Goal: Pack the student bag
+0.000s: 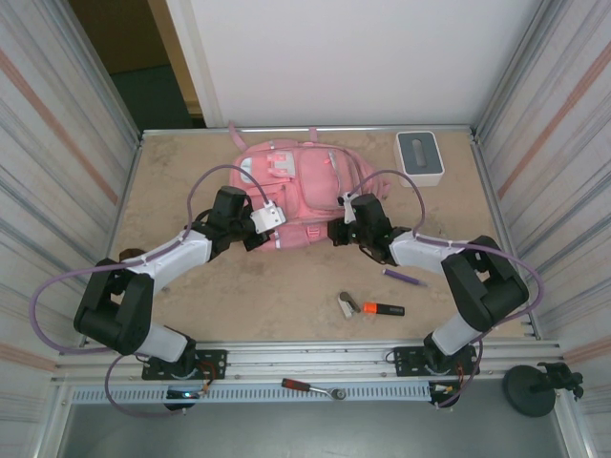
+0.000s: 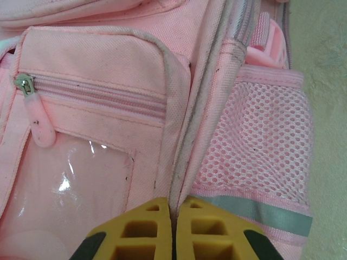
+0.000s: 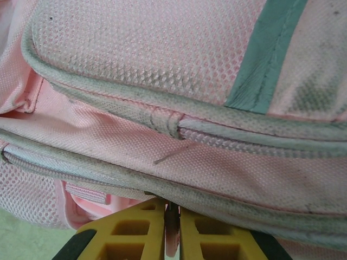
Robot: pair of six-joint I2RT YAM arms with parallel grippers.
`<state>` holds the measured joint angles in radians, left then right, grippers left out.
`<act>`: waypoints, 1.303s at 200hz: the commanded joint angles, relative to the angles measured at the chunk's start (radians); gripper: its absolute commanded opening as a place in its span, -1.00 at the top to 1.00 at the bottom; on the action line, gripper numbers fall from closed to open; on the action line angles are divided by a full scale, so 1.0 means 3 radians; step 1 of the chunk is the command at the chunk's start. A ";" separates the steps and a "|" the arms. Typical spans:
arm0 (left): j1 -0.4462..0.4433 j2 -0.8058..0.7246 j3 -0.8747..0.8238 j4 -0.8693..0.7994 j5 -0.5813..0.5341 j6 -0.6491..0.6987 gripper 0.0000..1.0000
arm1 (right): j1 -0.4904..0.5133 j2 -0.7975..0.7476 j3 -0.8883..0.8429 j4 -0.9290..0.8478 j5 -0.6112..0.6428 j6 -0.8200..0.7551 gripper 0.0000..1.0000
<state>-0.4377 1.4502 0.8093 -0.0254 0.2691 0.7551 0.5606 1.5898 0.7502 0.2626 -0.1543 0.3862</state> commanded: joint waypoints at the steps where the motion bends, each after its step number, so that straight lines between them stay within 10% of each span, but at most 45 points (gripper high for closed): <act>1: 0.0007 -0.0012 0.0068 0.0056 0.0149 -0.0032 1.00 | -0.0028 0.0089 -0.0083 0.0251 0.0113 0.0072 0.76; 260: 0.0007 0.0039 0.0104 0.0028 0.0150 -0.0027 1.00 | 0.0120 0.0280 -0.0518 0.1046 0.0447 0.0124 0.52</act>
<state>-0.4377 1.4612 0.8093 -0.0254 0.2695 0.7559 0.5919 1.6505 0.6163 0.5678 -0.0677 0.4088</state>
